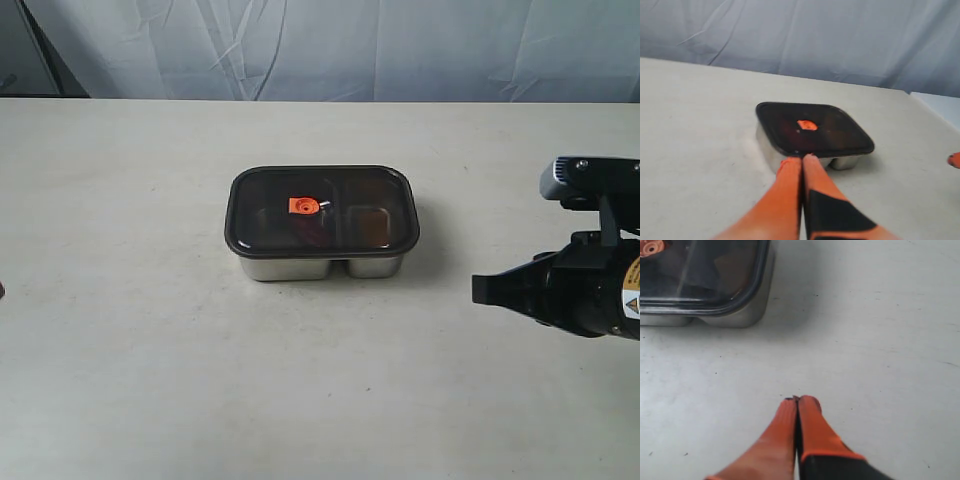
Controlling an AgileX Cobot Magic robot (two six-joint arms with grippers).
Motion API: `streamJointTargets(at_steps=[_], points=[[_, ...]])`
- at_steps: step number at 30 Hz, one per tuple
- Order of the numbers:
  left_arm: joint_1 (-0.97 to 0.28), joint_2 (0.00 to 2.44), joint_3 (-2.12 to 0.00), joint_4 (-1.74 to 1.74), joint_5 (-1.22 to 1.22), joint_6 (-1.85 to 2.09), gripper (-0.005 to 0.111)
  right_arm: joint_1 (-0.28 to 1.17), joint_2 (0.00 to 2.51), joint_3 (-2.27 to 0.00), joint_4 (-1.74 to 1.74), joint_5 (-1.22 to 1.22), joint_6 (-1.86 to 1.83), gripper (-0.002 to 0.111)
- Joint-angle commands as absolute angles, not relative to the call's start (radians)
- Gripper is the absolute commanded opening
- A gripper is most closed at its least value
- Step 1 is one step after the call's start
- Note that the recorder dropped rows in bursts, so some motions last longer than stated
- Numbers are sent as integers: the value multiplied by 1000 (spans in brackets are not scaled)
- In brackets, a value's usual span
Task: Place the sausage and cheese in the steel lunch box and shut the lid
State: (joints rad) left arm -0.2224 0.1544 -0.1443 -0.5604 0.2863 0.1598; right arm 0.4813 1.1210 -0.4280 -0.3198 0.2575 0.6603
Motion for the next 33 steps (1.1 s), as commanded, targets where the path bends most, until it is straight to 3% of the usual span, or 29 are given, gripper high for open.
streamJointTargets(at_steps=[1, 17, 30, 33], points=[[-109, 53, -5, -629, 312, 158, 0, 479, 1113, -423, -320, 248, 660, -1], [-69, 0, 0, -647, 243, 161, 0, 479, 1055, -423, -320, 244, 660, -1], [-69, 0, 0, -644, 243, 161, 0, 474, 438, -410, -284, 286, 660, -1], [-69, 0, 0, -644, 243, 161, 0, 418, 305, -339, -212, 286, 660, -1]])
